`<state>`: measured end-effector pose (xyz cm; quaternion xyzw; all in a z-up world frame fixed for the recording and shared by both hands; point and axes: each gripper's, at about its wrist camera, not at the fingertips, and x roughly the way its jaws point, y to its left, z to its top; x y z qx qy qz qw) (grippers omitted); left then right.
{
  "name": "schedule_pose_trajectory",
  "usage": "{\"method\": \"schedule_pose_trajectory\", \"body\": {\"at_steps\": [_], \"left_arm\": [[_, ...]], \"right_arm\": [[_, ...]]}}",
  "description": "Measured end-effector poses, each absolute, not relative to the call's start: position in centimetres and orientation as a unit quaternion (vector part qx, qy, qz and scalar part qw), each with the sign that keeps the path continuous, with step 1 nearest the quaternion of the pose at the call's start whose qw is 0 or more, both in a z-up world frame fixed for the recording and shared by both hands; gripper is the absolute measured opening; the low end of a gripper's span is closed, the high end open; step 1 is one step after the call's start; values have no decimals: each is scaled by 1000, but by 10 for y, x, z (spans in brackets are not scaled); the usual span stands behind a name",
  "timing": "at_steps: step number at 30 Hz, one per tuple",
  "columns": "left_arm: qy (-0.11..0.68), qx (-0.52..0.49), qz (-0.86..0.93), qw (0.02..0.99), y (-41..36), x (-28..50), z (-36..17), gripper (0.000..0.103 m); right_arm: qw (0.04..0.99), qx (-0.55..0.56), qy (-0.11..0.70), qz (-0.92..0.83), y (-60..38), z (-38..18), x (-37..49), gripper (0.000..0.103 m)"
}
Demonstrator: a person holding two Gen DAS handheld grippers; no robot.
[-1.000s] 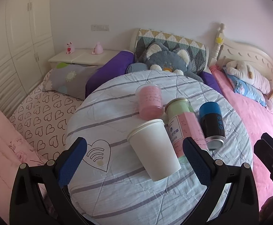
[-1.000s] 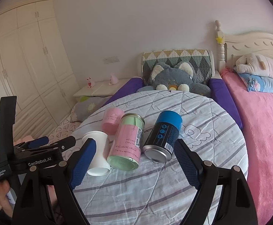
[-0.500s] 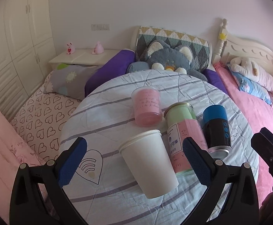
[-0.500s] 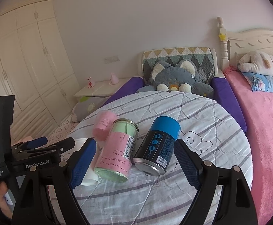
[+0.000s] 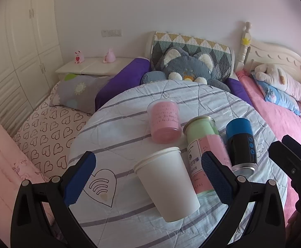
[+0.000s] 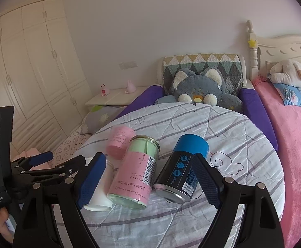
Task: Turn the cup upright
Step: 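Move the left gripper toward the upside-down pink translucent cup, then close the left gripper around the pink cup's body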
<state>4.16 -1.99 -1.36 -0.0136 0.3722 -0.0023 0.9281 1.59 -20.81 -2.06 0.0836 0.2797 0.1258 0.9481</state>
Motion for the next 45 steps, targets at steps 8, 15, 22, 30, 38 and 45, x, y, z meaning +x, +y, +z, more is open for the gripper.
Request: {"method": "schedule_pose_trajectory", "body": {"at_steps": [8, 15, 22, 30, 38, 45], "left_arm": [[381, -18, -7, 924, -18, 48, -14, 103], [375, -27, -1, 927, -17, 62, -10, 103], [378, -25, 2, 926, -23, 88, -10, 103], [418, -27, 1, 908, -28, 138, -28, 103], [469, 4, 1, 883, -44, 179, -57, 103], [487, -11, -10, 873, -42, 196, -65, 103]], "right_arm": [[947, 78, 286, 127, -205, -22, 20, 86], [947, 78, 284, 128, -205, -23, 26, 86], [949, 87, 277, 124, -211, -22, 39, 86], [946, 105, 281, 119, -223, -28, 67, 86], [942, 112, 291, 126, -228, -38, 86, 86], [940, 116, 295, 128, -232, -42, 97, 86]]}}
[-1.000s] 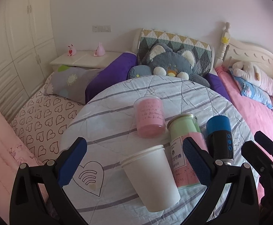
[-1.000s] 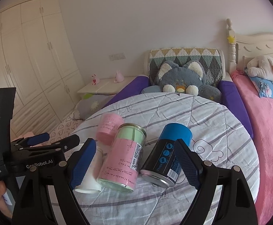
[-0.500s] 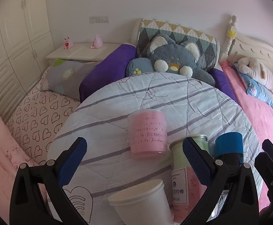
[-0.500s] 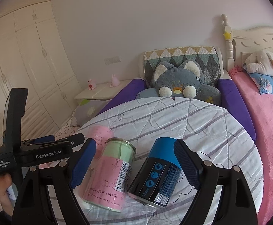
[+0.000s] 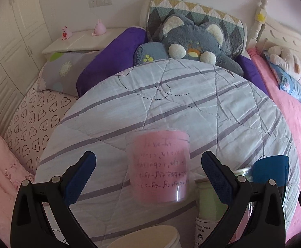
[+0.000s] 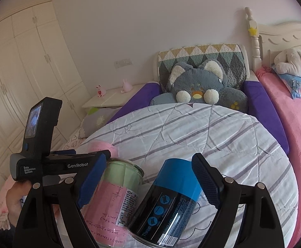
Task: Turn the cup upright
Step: 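Close the left gripper around the pink cup's body, then lift the pink cup with the left gripper and rotate it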
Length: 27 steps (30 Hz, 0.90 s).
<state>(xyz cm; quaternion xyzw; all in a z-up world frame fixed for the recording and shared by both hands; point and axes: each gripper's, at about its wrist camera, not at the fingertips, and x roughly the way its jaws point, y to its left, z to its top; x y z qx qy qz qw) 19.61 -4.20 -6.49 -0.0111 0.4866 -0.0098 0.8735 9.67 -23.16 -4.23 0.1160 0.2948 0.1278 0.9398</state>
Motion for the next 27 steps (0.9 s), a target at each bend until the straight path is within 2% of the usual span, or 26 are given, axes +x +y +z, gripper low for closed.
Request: {"method": "schedule_pose_trajectory", "body": {"at_steps": [2, 4, 6, 7, 9, 15, 27], "left_arm": [[496, -20, -16, 868, -40, 199, -67, 103], [503, -25, -19, 864, -39, 201, -70, 98], [509, -21, -24, 860, -39, 201, -73, 81], [514, -21, -29, 857, -40, 203, -75, 79], [525, -24, -42, 850, -41, 203, -79, 67], [512, -29, -39, 858, -40, 196, -73, 66], [453, -74, -41, 887, -26, 163, -27, 66]], "right_arm": [[939, 117, 297, 129, -232, -44, 99, 86], [938, 119, 299, 129, -234, -46, 100, 86], [937, 121, 301, 129, -234, -48, 101, 86], [937, 121, 302, 130, -234, -48, 101, 86], [936, 120, 305, 130, -233, -49, 101, 86], [935, 121, 307, 129, -234, -49, 98, 86], [941, 122, 292, 123, -240, -35, 75, 86]]}}
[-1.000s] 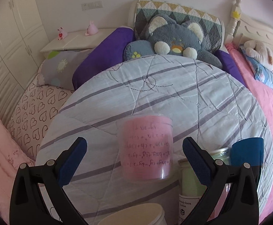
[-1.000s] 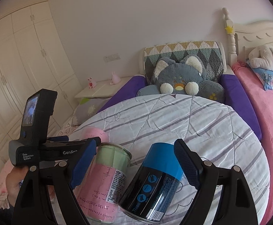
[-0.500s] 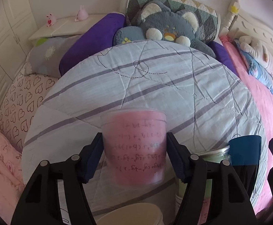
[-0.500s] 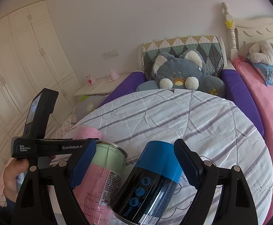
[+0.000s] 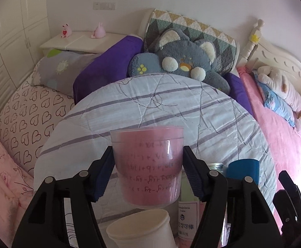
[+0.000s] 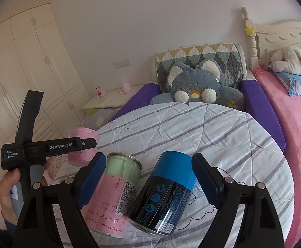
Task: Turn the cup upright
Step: 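Lift the pink cup with the left gripper and rotate it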
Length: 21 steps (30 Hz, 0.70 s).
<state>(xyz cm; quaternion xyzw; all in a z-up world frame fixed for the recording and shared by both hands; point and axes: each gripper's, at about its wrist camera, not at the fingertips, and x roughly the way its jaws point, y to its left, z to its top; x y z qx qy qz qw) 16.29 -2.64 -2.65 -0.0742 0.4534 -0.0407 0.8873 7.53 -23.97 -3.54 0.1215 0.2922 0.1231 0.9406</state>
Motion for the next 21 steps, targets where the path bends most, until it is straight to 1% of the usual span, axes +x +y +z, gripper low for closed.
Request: {"method": "schedule_pose_trajectory", "body": {"at_steps": [8, 14, 19, 21], "left_arm": [[430, -69, -98, 895, -53, 131, -5, 66], [424, -46, -132, 895, -83, 133, 2, 66], [456, -22, -137, 879, -105, 143, 11, 66], [482, -9, -140, 865, -114, 143, 16, 66]], "right_arm": [[947, 118, 280, 104, -255, -33, 54, 86], [949, 124, 275, 95, -275, -33, 65, 86], [946, 112, 290, 95, -289, -22, 88, 86], [938, 112, 315, 87, -295, -15, 94, 86]]}}
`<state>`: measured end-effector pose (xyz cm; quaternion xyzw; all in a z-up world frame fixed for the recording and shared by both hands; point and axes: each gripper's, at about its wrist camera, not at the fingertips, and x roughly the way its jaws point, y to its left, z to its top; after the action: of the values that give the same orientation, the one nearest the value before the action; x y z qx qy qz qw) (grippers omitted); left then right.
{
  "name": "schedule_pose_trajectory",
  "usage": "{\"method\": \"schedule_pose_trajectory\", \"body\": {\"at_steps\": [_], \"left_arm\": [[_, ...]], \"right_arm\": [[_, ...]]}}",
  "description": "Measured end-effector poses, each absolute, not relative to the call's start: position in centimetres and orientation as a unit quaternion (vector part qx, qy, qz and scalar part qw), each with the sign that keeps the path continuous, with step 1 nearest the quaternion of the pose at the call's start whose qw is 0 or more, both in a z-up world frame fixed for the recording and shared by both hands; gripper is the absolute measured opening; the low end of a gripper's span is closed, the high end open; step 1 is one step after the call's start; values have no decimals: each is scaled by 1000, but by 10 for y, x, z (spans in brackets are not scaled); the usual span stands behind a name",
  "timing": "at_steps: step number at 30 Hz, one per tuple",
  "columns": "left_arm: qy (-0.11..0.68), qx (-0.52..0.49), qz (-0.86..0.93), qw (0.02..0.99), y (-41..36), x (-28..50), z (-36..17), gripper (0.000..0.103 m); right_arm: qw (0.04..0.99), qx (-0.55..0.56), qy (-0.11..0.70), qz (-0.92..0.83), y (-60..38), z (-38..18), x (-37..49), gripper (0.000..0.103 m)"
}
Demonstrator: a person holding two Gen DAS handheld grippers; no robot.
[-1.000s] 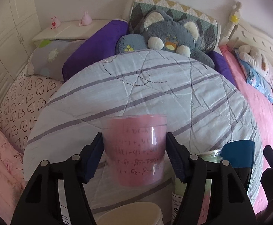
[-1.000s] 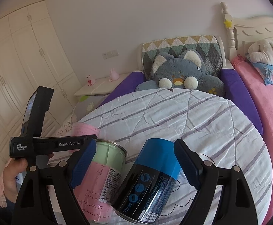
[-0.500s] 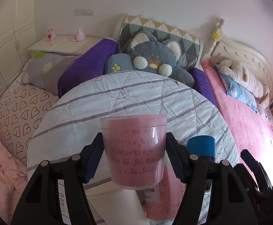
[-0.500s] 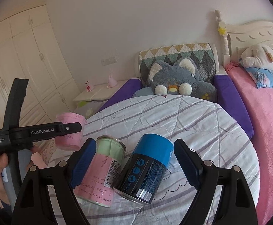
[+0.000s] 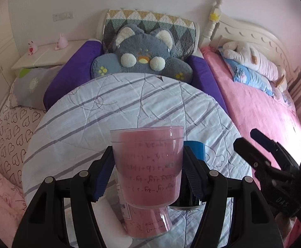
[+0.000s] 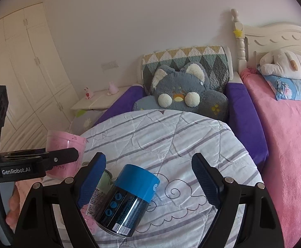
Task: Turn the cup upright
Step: 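Lift the pink cup with the left gripper and rotate it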
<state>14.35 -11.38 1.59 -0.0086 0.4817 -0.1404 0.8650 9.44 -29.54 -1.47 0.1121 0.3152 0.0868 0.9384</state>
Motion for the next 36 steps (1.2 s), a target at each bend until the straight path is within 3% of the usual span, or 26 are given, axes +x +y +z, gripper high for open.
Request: {"method": "schedule_pose_trajectory", "body": {"at_steps": [9, 20, 28, 36], "left_arm": [[613, -28, -144, 777, -136, 134, 32, 66], [629, -12, -192, 753, -177, 135, 44, 67], [657, -10, -169, 734, -221, 130, 11, 67], [651, -125, -71, 745, -270, 99, -24, 67]], "right_arm": [[898, 107, 420, 76, -314, 37, 92, 86], [860, 61, 503, 54, -319, 53, 117, 86], [841, 30, 531, 95, -353, 35, 154, 86], [800, -43, 551, 231, -379, -1, 182, 86]]}}
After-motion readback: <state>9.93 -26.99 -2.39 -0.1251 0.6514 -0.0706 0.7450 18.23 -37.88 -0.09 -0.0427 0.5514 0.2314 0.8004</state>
